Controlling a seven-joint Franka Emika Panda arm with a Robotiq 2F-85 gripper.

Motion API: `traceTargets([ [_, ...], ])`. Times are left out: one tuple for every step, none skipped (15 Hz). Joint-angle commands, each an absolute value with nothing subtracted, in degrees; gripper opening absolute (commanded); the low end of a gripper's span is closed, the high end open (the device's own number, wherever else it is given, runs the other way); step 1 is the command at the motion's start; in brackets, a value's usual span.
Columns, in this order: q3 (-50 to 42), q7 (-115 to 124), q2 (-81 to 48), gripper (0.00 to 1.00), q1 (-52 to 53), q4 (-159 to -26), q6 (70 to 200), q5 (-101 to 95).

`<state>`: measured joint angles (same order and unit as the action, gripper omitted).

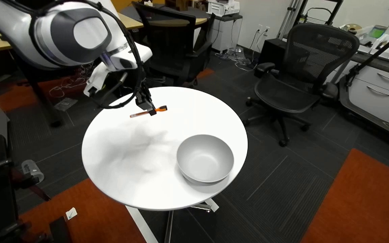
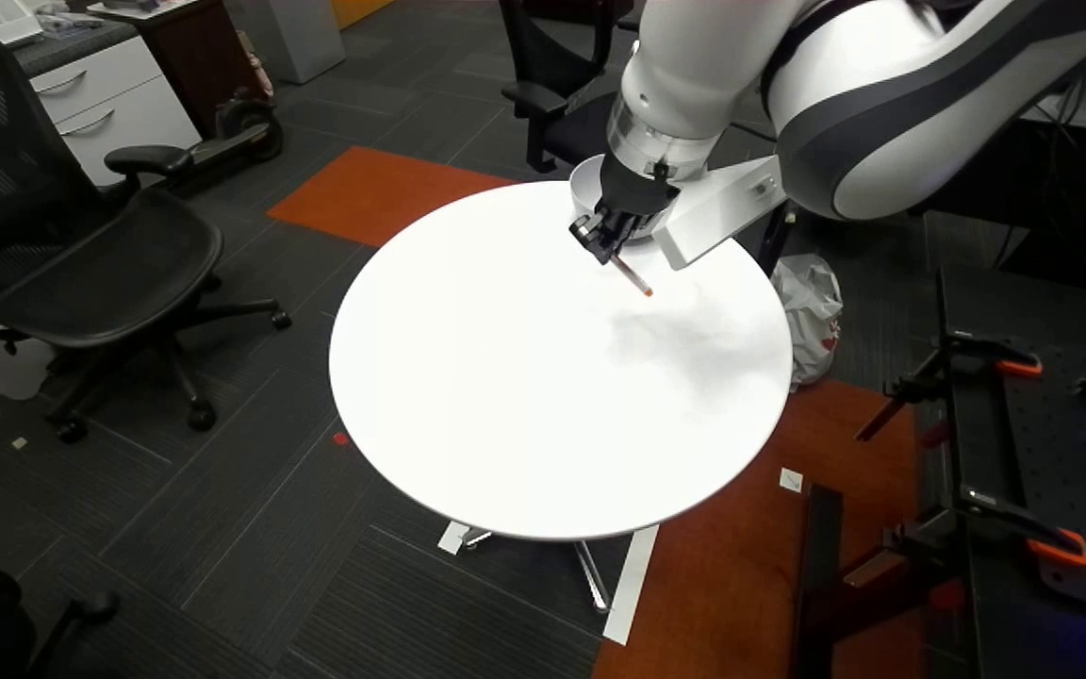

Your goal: Put the pen in the bowl, take it out and put it on the table then place it back in the bowl

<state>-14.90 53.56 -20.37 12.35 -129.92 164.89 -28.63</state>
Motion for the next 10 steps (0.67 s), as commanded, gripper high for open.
traceTargets([
  [-10.2,42.7,-19.9,0.03,8.4,-129.5,161.5,-19.8],
  [-9.4,40.0,-20.4,0.03,7.8,-128.8,160.3,-17.3],
  [-8.9,37.6,-20.9,0.03,7.4,-128.0,158.8,-15.2],
  [-9.4,36.8,-21.4,0.03,7.9,-127.1,157.1,-14.2],
  [-10.2,36.9,-22.4,0.03,8.9,-125.7,154.9,-14.0],
  [-10.6,37.0,-23.0,0.03,9.2,-124.7,153.3,-14.0],
  [-11.0,37.8,-24.0,0.03,9.5,-123.4,151.9,-14.4],
  [-11.4,38.8,-25.0,0.03,10.0,-122.2,150.8,-15.1],
  [-11.2,38.7,-25.9,0.03,9.8,-121.2,150.2,-15.1],
  [-11.0,38.4,-26.7,0.03,9.7,-120.5,150.0,-14.9],
])
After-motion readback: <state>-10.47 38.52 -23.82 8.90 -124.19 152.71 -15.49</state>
